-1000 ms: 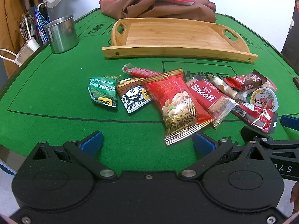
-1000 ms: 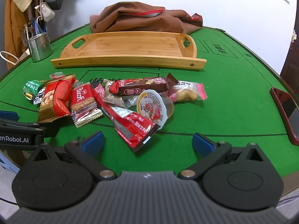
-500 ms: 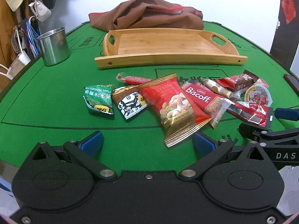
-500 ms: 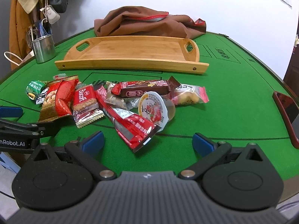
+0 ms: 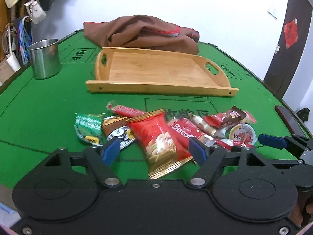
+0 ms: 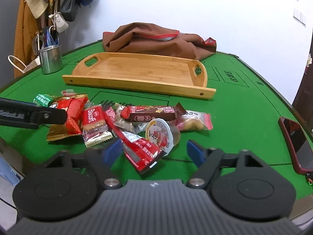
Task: Organize snacks
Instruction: 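Grasp the red nut bag with the left tool while the right tool grasps a red stick snack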
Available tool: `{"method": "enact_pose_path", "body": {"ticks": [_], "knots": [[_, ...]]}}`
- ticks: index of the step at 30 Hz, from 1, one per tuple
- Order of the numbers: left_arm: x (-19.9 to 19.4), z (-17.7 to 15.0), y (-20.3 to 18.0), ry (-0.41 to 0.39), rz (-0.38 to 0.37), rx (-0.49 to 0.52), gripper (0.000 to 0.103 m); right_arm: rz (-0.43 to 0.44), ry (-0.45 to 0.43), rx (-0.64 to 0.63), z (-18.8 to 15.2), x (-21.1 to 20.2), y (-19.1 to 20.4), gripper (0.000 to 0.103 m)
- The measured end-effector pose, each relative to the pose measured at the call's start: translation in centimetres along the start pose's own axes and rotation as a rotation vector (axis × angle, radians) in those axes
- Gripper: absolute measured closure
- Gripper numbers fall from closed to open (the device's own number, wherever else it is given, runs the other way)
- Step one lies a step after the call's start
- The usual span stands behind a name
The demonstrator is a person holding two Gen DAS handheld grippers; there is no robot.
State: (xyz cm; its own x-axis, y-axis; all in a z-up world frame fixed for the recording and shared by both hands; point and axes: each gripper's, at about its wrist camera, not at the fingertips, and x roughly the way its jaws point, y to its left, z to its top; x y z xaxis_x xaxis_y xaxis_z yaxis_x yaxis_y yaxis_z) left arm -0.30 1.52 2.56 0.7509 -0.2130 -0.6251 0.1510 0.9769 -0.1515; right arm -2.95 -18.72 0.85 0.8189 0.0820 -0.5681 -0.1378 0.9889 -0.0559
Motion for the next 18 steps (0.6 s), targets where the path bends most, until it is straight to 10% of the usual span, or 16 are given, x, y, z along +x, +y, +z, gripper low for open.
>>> {"method": "enact_pose_path", "body": {"ticks": [5, 18], "knots": [[1.7, 0.1, -0.2, 0.035, -0.009, -0.024, 0.059, 0.03, -0.005, -0.001, 0.0, -0.7, 0.0, 0.042], [1.8, 0.4, 0.5, 0.034, 0.007, -0.02, 0.059, 0.126, -0.002, -0.127, 0.5, -0.3, 1.9, 0.056]]}}
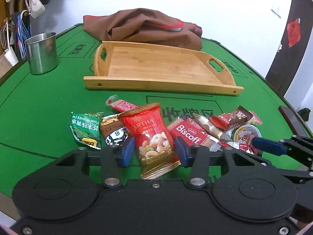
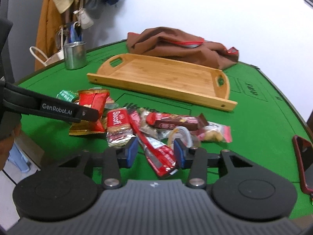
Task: Organize snacks
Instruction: 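Grasp the red nut bag with the left tool while the right tool grasps a red stick snack, then carry the nut bag and red stick snack over the bamboo tray with both tools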
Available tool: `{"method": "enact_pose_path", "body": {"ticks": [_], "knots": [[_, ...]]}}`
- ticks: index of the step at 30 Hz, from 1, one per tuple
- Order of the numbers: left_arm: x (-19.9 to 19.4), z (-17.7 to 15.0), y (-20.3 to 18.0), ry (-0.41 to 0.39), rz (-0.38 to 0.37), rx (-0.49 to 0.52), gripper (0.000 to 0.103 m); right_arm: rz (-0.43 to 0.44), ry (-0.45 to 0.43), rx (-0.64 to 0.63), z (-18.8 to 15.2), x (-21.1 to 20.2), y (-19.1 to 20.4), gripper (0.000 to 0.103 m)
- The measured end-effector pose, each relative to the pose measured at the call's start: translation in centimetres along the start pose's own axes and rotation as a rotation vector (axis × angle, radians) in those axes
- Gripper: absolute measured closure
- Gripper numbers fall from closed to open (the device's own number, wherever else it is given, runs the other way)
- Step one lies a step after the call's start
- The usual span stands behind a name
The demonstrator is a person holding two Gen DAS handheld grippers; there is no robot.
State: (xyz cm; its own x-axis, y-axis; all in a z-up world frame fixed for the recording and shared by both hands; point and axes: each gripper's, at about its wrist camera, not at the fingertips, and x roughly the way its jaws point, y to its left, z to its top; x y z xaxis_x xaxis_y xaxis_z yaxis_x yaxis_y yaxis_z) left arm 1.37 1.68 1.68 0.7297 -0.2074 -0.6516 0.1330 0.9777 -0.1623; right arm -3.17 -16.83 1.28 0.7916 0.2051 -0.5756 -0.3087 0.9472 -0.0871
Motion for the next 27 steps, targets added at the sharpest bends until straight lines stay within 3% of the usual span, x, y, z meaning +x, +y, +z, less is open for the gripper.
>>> {"method": "enact_pose_path", "body": {"ticks": [10, 16, 20, 27], "knots": [[1.2, 0.5, 0.1, -0.012, 0.009, 0.007, 0.053, -0.022, 0.036, -0.094, 0.1, 2.7, 0.8, 0.056], [1.7, 0.9, 0.3, -0.012, -0.004, 0.009, 0.05, 0.022, 0.07, -0.056, 0.6, 3.5, 0.2, 0.057], [1.6, 0.9, 0.5, -0.014, 0.001, 0.011, 0.056, 0.116, 0.102, -0.007, 0.4, 3.1, -0.3, 0.057], [2.0, 0.7, -0.1, -0.018, -0.003, 0.056, 0.055, 0.102, 0.065, 0.02, 0.5, 3.9, 0.0, 0.058]]}}
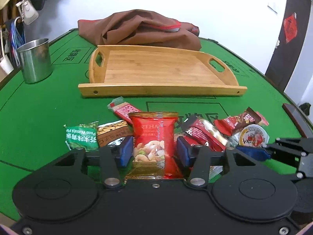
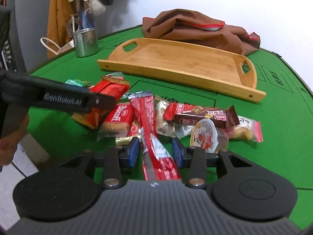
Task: Organize snacks
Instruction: 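Carry the nut bag and red stick snack over the bamboo tray with both tools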
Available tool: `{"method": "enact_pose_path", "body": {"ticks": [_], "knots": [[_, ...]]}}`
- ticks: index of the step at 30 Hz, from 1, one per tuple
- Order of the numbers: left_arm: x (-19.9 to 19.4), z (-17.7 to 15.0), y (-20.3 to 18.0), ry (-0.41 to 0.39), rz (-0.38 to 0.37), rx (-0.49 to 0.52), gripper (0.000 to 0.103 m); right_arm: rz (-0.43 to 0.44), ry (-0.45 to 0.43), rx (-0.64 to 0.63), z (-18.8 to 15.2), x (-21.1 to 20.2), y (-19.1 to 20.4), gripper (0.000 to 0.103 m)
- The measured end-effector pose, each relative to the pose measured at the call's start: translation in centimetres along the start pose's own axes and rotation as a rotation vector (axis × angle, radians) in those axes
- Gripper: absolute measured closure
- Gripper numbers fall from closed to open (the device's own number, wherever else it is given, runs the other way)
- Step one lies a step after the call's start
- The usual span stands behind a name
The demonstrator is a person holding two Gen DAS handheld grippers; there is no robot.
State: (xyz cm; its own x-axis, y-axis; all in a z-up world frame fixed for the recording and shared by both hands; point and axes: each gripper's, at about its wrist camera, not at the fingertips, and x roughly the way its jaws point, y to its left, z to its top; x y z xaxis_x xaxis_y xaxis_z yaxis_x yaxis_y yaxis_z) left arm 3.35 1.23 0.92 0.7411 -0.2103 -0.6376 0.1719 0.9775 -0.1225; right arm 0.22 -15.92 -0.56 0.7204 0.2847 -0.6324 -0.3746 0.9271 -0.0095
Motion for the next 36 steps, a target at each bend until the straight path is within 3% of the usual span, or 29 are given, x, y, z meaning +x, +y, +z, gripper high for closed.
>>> {"method": "enact_pose_path", "body": {"ticks": [4, 7, 10, 21, 36], "knots": [[0.2, -0.1, -0.3, -0.004, 0.007, 0.016, 0.054, -0.017, -0.021, -0.01, 0.1, 0.5, 0.5, 0.063], [0.0, 0.1, -0.1, 0.001, 0.018, -0.01, 0.063, -0.031, -0.016, -0.006, 0.3, 0.4, 0.8, 0.076], [-0.6, 0.3, 0.3, -0.009, 0.005, -0.031, 0.064, -0.02, -0.003, 0.009, 0.4, 0.2, 0.8, 0.079], [-2.1, 2.3, 0.8, -0.065, 0.056, -0.003, 0.064, 0.036, -0.037, 0.114, 2.5, -1.9, -1.5, 0.08], [0.3, 8.8, 1.7, -0.061, 0.02, -0.015, 0.064, 0.026, -0.079, 0.3, 8.3, -0.4, -8.5, 0.08]]}}
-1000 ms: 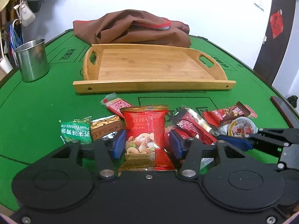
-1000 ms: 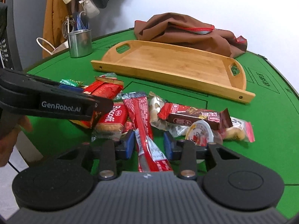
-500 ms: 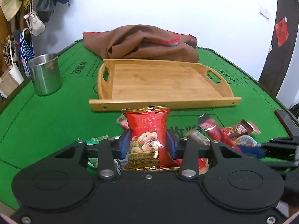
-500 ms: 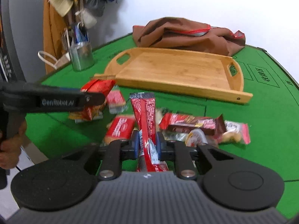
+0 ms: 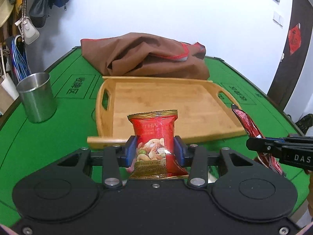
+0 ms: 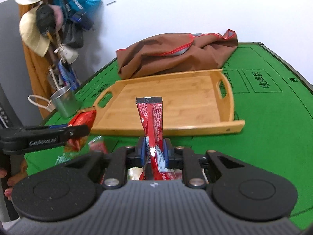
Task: Organize snacks
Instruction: 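Carry the nut bag and red stick snack over the bamboo tray with both tools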
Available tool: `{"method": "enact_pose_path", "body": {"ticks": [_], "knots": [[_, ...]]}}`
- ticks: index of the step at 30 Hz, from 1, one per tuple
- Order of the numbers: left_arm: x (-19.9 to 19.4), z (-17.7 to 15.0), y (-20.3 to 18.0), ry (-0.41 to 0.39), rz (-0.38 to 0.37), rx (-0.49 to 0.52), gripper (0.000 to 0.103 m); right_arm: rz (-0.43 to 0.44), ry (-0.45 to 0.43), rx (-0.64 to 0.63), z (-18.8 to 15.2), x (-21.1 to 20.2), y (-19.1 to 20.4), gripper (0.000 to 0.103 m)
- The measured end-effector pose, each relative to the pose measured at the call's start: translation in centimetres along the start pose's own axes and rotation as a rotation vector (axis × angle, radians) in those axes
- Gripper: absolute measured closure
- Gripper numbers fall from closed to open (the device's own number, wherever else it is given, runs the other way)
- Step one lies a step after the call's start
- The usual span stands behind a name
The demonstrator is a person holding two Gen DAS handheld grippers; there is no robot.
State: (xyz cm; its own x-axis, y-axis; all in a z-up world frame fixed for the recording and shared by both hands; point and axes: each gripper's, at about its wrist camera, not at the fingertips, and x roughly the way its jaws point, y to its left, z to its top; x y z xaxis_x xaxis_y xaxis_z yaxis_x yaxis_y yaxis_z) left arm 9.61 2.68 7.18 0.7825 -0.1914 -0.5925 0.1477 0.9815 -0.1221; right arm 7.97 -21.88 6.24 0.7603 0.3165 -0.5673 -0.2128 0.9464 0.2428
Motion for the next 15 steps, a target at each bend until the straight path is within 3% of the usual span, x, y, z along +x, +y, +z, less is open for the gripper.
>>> {"method": "enact_pose_path", "body": {"ticks": [6, 15], "knots": [[2.2, 3.2, 0.2, 0.025, -0.005, -0.017, 0.064, -0.041, 0.032, 0.035, 3.1, 3.0, -1.6, 0.08], [8.9, 7.0, 0.5, 0.136, 0.007, -0.055, 0.064, -0.116, 0.077, 0.056, 7.0, 8.0, -3.0, 0.08]]}}
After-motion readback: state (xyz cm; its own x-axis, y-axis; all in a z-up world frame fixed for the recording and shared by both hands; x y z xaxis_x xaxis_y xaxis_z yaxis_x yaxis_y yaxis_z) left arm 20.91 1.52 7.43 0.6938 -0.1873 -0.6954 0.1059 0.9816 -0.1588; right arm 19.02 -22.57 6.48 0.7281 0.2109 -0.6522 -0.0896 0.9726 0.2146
